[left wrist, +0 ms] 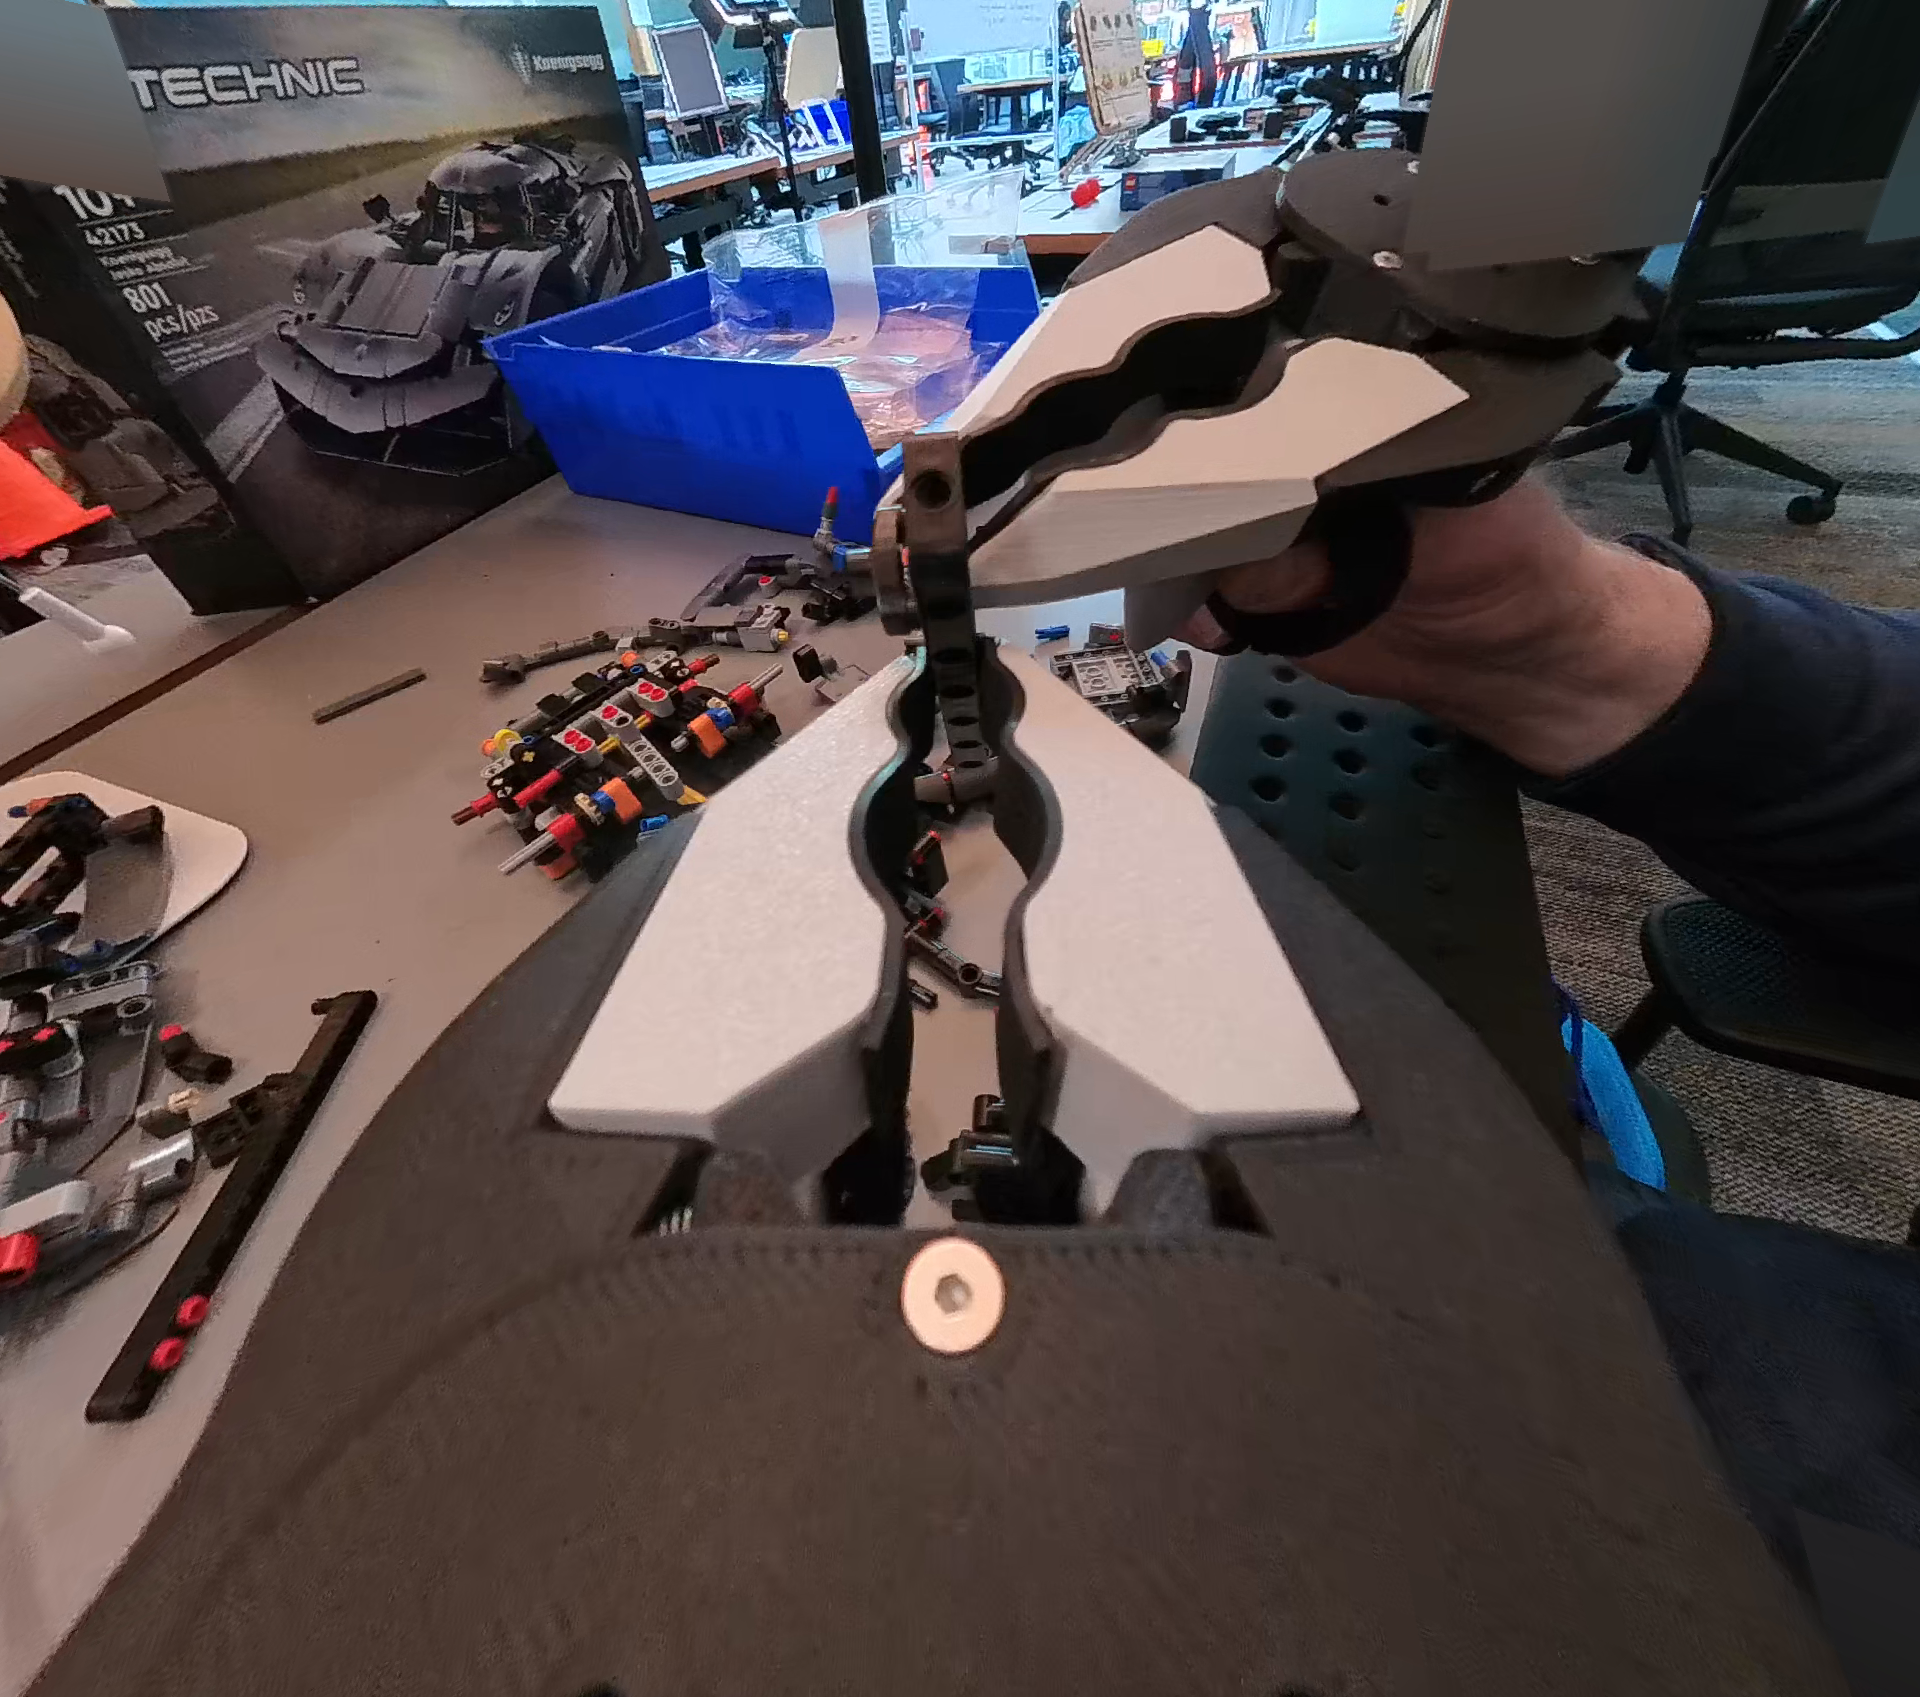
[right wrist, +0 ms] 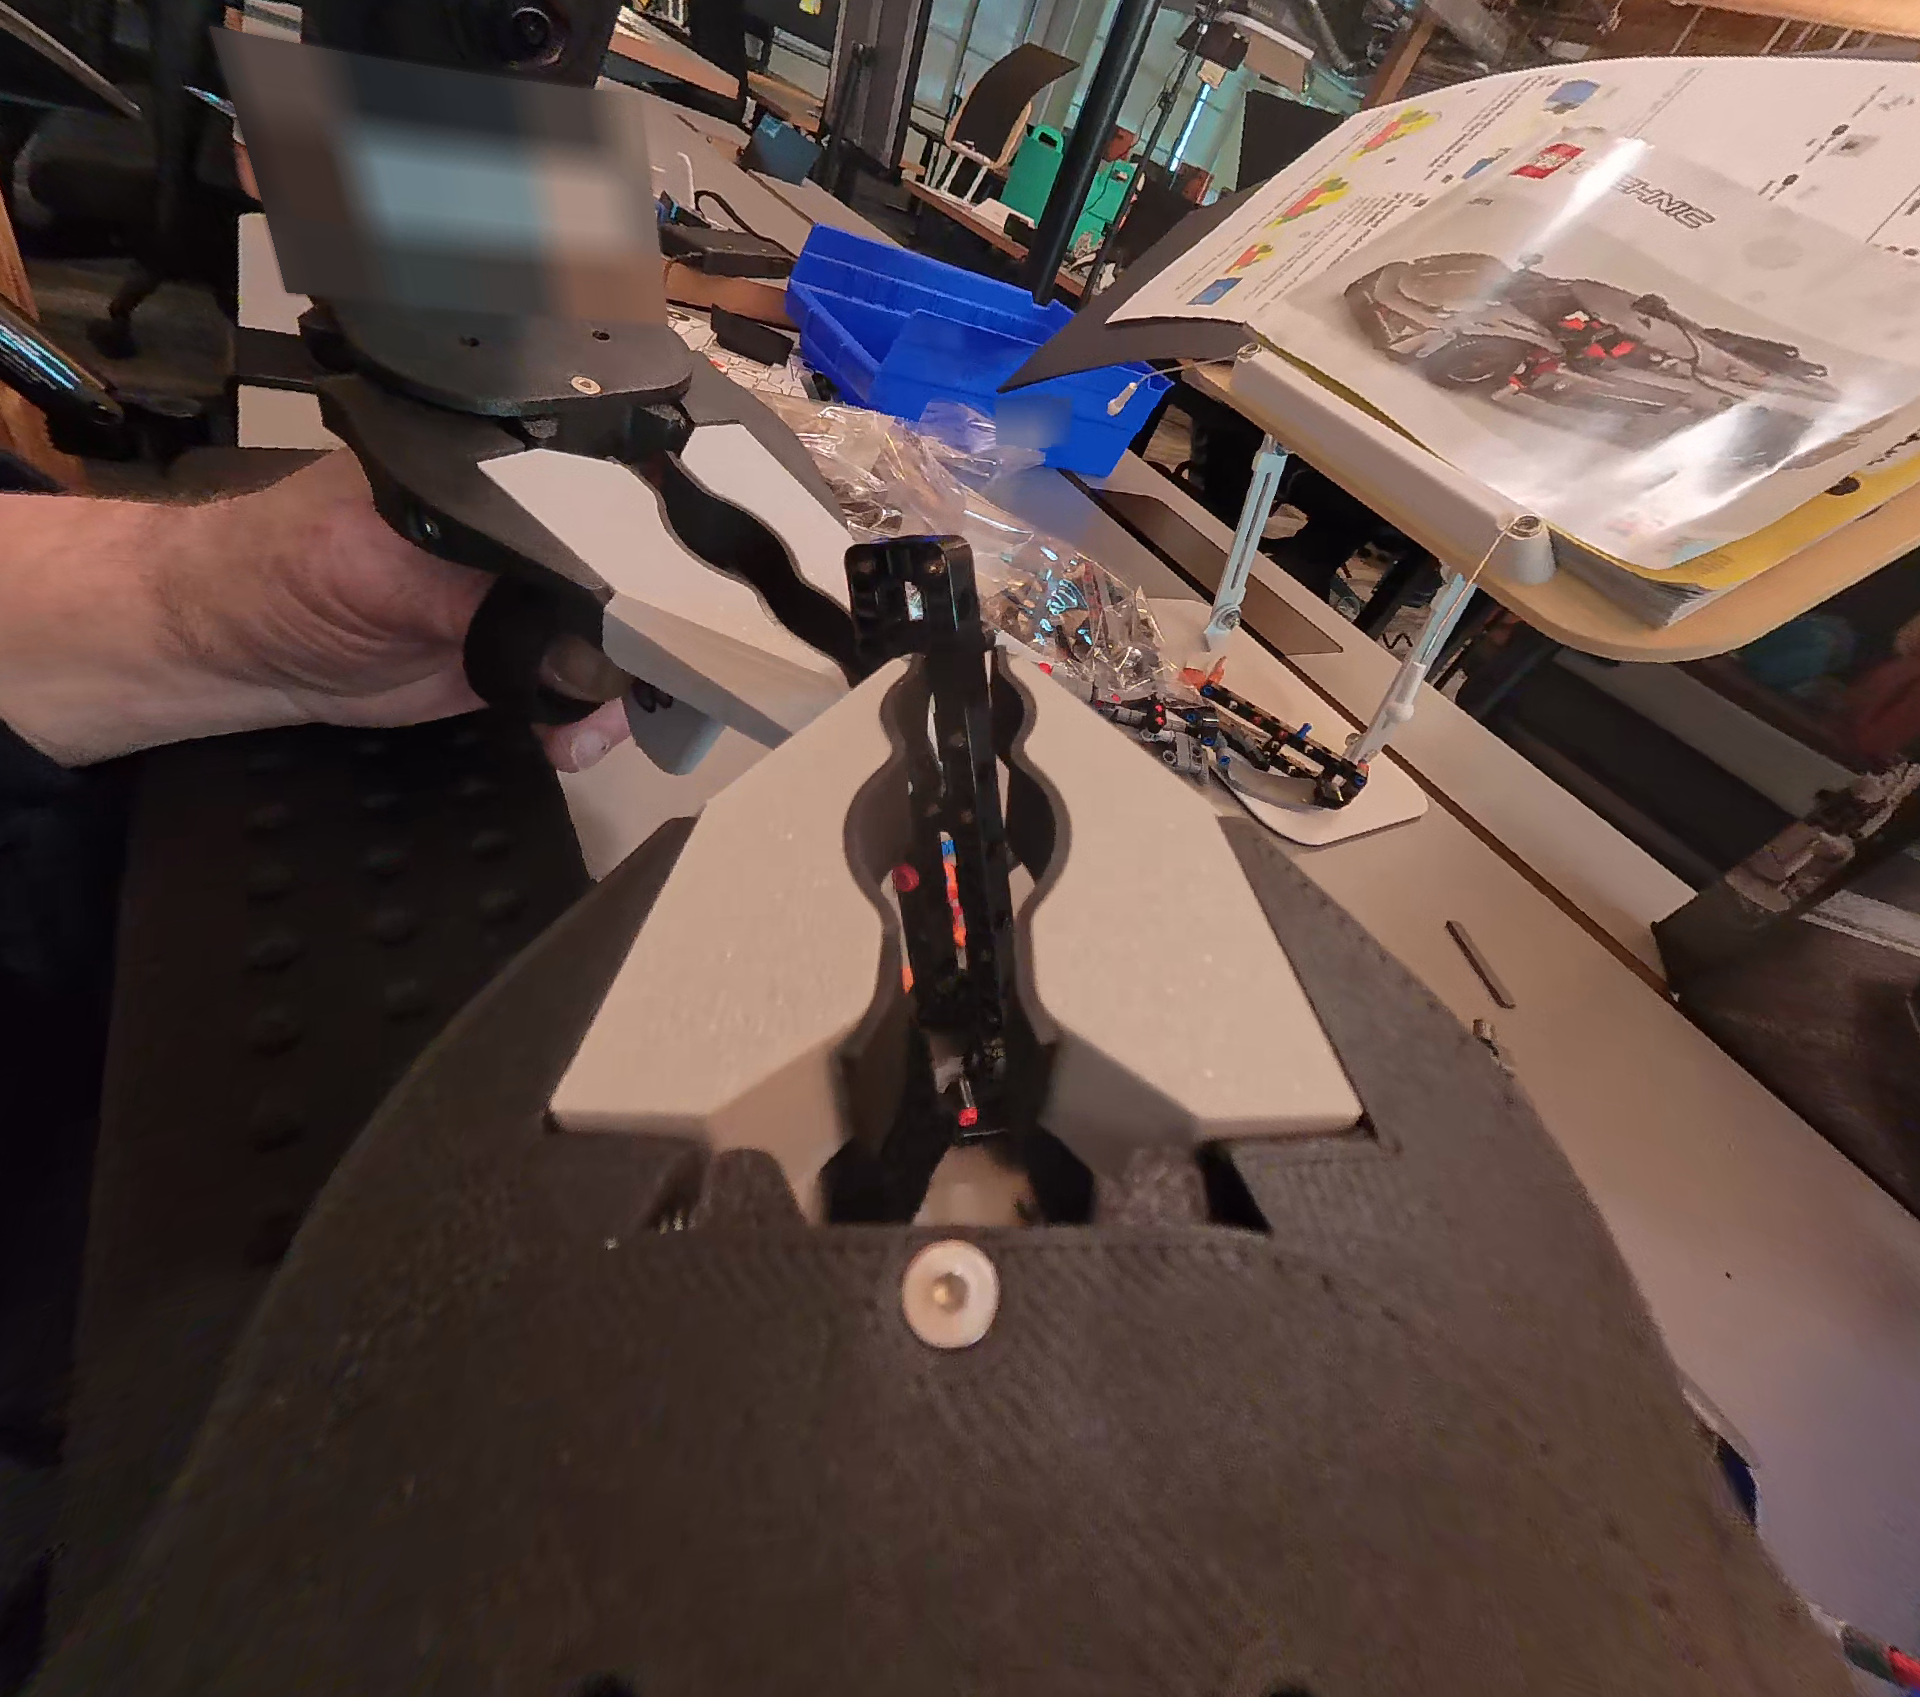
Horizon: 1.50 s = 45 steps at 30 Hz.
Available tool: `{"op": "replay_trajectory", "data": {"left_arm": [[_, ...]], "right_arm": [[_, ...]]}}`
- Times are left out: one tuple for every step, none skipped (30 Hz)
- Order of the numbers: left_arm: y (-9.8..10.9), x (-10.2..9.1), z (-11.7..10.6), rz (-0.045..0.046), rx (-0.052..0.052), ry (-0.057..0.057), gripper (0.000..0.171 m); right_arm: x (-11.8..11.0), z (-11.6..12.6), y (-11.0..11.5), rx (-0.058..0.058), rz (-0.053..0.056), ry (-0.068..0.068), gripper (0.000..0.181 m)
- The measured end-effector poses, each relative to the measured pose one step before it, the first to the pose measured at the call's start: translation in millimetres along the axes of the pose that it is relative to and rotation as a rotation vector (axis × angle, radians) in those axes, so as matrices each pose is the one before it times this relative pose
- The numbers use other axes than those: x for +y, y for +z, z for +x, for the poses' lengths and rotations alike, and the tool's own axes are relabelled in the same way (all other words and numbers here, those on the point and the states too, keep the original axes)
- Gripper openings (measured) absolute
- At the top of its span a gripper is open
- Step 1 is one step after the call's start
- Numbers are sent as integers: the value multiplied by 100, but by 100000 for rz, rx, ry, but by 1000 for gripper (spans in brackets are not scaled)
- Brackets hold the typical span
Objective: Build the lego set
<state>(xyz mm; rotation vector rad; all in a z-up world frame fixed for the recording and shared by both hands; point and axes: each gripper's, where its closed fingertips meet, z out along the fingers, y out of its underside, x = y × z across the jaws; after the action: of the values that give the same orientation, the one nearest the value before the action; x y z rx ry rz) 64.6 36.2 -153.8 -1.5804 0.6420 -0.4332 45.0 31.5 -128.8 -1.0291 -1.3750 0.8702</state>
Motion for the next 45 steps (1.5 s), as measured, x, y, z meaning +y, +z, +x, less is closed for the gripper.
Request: {"op": "replay_trajectory", "data": {"left_arm": [[-2,28,-22,-140,-200,32,5],[18,36,-5,-90,188,-504,5],[0,34,-27,-239,-79,-155,5],[26,54,-67,-451,-938,800,5],[53,83,-62,-529,-853,579,5],[27,3,101,-39,683,-228,6],[-32,-37,7,279,179,-438,6],[-46,56,-81,-264,-252,-83,6],[27,79,-7,-473,-79,-137,6],[42,34,53,-177,201,161,6],[-4,-18,54,-75,37,493,6],[23,2,33,-131,-542,1345,6],[73,82,24,-594,-368,760,6],[30,7,69,62,774,-597,6],[5,-5,58,68,815,-1025,6],[-17,64,-36,-520,-679,1113,6],[41,123,-35,-935,-1236,1577,6],[89,51,4,-423,-679,553,6],[60,104,-49,-929,-962,1154,6],[67,168,-92,-1508,-1824,2004,6],[43,74,-40,-830,-1527,1528,6],[26,59,-5,-511,-375,98,6],[31,54,-52,-387,-598,232,6],[42,136,-114,-1182,-1662,1238,6],[51,163,-108,-1314,-1631,1449,6],[51,141,-57,-999,-917,380,6],[22,-4,-89,-393,-1333,1193,6],[9,71,-178,-1180,-2623,2438,6],[21,147,-188,-1510,-2922,2553,6],[-22,54,-98,-640,-1595,1625,6],[-66,-100,30,736,434,-271,6],[-56,-92,112,1075,2105,-1798,6],[-97,-89,72,1246,2730,-2548,6],[-172,-254,7,2153,2383,-2993,6],[-143,-293,98,2626,2846,-2756,6],[9,-40,326,1298,4225,-2672,6],[-4,-77,324,1150,3936,-2151,6],[-156,-355,296,2083,2582,55,7],[-223,-589,303,3688,1822,1387,8],[-187,-465,212,3337,1781,54,8],[-163,-225,214,1633,2607,-1971,10],[-237,-318,102,2009,1914,-1874,14],[-286,-499,-24,3126,710,-1096,15],[-321,-583,-123,3656,241,-1595,14],[-299,-479,-201,2991,-76,-1742,14]], "right_arm": [[37,-3,41,-123,-310,986,9],[40,-7,43,-242,-292,1063,9],[44,13,23,164,-271,516,8],[60,42,39,718,-529,64,8],[35,27,46,1027,-597,-472,8],[-41,-8,44,889,-131,-770,8],[-44,-42,51,68,-10,-30,8],[52,-37,49,-661,-277,856,8],[63,3,20,-789,17,1212,8],[19,-14,-29,-889,465,1421,8],[-12,-13,-30,-668,302,1010,8],[22,1,-30,-86,-266,44,8],[43,8,-35,365,-550,-441,8],[14,15,0,496,-336,-162,7],[25,2,42,551,-430,-207,7],[74,10,46,726,-762,-622,7],[117,55,24,882,-967,-274,6],[115,77,25,918,-866,14,6],[158,69,41,779,-1222,243,6],[139,55,42,869,-1233,-215,6],[70,36,10,900,-844,-766,5],[68,36,30,611,-709,-100,5],[88,42,62,621,-561,349,5],[122,53,83,680,-715,169,5],[139,41,76,704,-877,-221,5],[84,42,30,1012,-632,-442,5],[-2,51,34,1392,-309,-664,5],[42,37,67,1330,-555,-656,5],[59,16,57,800,-363,-652,5],[-41,-24,-12,-153,239,-449,4],[-84,-23,-51,-1005,604,194,4],[-88,-60,-45,-1680,871,606,5],[-190,-115,-80,-2111,1865,140,5],[-322,-99,-149,-1945,2480,-422,6],[-160,-89,-148,-1622,792,-369,7],[61,-96,-114,-1685,-957,-467,7],[-44,-71,-140,-1981,203,147,6],[-208,-27,-242,-2872,2059,3143,7],[-289,4,-282,-3636,3288,4832,6],[-256,-36,-295,-4050,3593,4199,6],[-84,-93,-251,-4570,2578,4019,7],[-67,-42,-254,-4321,2267,5306,7],[-246,41,-302,-3850,3106,6100,6],[-292,-29,-306,-4364,3156,6018,6],[-105,-160,-235,-5237,1700,5977,6]]}}
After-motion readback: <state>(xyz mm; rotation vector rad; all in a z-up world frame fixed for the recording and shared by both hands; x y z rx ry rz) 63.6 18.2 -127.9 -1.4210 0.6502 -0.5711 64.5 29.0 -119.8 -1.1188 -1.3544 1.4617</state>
